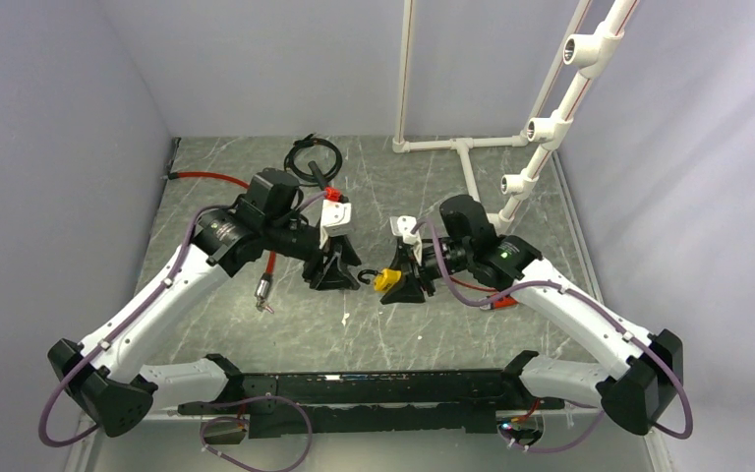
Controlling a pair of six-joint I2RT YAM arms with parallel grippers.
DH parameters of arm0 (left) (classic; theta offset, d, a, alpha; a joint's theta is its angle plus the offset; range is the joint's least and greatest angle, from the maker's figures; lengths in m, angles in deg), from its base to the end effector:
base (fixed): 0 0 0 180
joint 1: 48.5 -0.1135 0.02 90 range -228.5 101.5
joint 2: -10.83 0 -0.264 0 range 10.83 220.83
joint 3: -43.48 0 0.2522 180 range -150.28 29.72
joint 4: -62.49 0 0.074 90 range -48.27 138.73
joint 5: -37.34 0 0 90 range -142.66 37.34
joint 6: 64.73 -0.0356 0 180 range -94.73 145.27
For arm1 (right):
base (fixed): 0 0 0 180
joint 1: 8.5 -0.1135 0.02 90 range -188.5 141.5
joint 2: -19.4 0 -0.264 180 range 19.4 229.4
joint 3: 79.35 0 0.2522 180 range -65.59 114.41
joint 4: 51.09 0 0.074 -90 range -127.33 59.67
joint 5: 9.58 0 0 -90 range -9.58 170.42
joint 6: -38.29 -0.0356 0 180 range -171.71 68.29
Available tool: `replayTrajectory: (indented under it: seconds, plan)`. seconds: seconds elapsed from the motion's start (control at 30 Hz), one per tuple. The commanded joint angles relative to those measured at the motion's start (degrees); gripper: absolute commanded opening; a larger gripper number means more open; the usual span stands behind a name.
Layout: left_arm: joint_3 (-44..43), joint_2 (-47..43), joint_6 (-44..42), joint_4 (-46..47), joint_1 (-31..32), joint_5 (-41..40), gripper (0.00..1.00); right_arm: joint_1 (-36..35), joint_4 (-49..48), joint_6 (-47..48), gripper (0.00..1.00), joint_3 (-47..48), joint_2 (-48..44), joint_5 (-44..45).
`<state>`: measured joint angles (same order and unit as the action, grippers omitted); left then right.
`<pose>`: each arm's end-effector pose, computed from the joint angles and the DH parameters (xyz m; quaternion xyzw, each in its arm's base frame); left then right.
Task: Lock with the key
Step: Lock the lock.
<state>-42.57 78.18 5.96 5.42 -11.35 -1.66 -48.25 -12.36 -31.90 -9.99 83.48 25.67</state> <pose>0.1688 -0.1626 0.3782 0.5495 0.6272 -0.4438 0.3282 0.1618 0.1724 0.3220 -0.5775 0.5706 0.4717 0.3442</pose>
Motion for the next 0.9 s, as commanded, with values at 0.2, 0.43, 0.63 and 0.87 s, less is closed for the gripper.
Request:
replayTrajectory:
  seconds: [0.2,0.43,0.63,0.87]
  plan:
    - [-6.9,3.6,-3.0,-3.6,0.5,-0.2,0.64,-0.3,5.5,5.0,0.00,6.6,3.7,-0.2]
    - [-7.0,5.6,-2.2,-3.6,1.7,-0.5,0.59,-0.4,5.0,4.1,0.00,7.1,4.3,0.4]
    - [-6.9,6.3,-0.1,-1.6,2.7,-2.2,0.52,-0.6,5.5,4.3,0.00,7.5,4.8,0.7]
    - [-6.9,6.9,2.8,-1.3,2.7,-1.1,0.07,-0.6,4.9,2.9,0.00,8.3,4.8,0.3]
